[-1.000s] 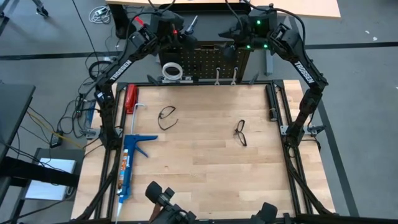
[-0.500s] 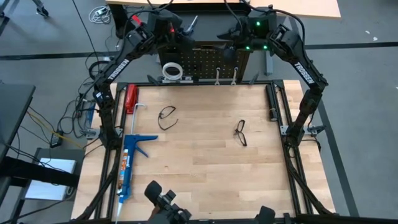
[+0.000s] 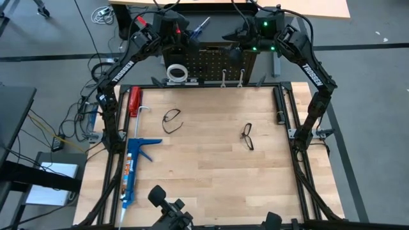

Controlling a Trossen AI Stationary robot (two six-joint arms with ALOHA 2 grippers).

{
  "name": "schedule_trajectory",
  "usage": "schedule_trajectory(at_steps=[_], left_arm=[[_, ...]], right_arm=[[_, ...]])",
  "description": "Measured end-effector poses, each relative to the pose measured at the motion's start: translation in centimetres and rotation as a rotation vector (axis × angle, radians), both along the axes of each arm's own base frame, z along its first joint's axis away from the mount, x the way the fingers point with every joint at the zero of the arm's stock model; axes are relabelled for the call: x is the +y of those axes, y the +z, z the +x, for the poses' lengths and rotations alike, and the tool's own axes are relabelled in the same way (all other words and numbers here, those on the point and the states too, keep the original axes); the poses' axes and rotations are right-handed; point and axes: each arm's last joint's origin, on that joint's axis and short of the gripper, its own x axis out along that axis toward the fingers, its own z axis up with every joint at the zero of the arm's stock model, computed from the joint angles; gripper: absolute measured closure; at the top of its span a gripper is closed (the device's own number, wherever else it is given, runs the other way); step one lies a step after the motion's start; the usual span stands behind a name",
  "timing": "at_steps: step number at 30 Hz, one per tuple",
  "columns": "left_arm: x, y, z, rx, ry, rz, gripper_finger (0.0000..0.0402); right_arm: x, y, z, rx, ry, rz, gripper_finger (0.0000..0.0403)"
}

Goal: Hang tools onto peg board
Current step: Remove the blue screwdriver from the black pegboard

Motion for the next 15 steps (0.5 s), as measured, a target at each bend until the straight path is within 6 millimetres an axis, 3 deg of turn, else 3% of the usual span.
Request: schedule_trajectory(at_steps=[15], left_arm=[[-0.8,2.3,-1.1,-0.043,0.03,0.132,0.0401]], right_arm=[[0.0,0.1,0.0,-0.007,-0.002,0.001,0.0157]])
